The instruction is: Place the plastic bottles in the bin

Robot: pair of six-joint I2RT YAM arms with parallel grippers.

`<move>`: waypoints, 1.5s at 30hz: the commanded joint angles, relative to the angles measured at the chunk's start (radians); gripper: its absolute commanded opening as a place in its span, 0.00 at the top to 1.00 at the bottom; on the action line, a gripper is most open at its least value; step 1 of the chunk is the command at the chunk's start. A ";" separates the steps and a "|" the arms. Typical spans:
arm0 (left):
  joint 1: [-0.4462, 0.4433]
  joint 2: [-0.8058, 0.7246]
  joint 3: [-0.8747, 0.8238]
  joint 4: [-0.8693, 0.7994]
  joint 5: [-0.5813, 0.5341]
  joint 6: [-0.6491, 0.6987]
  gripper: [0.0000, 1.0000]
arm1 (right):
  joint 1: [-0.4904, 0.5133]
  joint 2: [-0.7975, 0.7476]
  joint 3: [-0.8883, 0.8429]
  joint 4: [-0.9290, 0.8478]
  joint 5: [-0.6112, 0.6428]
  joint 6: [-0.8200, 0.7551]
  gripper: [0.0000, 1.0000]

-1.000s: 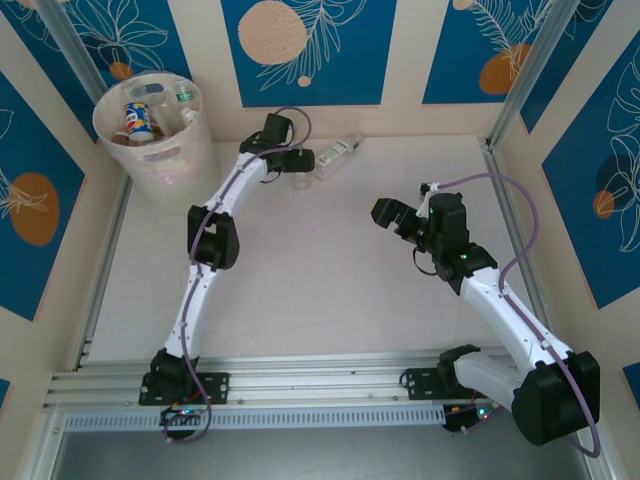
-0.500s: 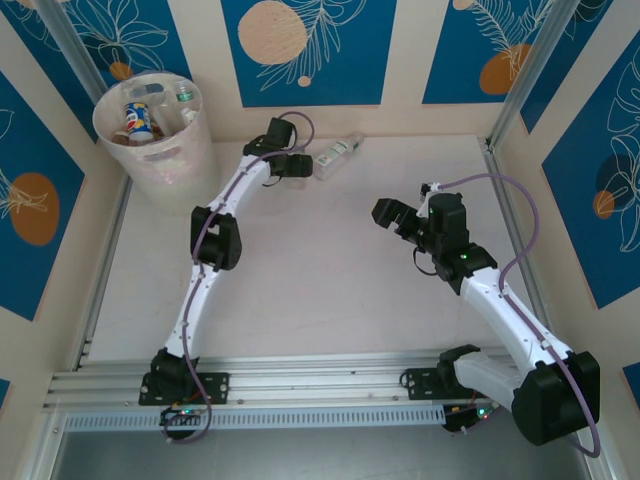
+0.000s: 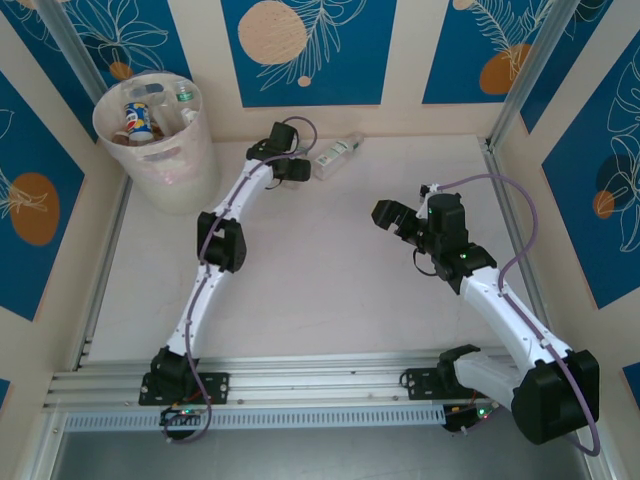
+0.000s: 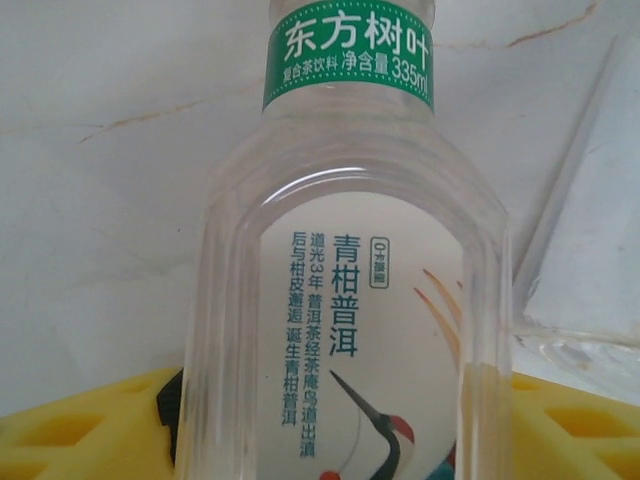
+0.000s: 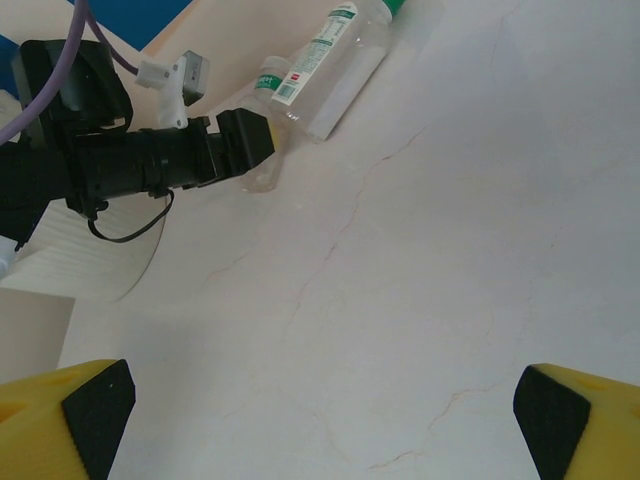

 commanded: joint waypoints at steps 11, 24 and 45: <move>-0.007 -0.056 0.061 -0.136 0.044 0.091 0.65 | -0.004 0.003 0.005 -0.004 0.011 -0.019 0.01; -0.039 -0.180 0.067 -0.225 0.116 0.105 0.70 | -0.011 0.017 -0.017 0.024 0.017 -0.027 0.00; -0.004 -1.077 -0.923 0.276 -0.073 0.141 0.70 | -0.032 0.285 0.087 0.236 -0.143 -0.004 0.01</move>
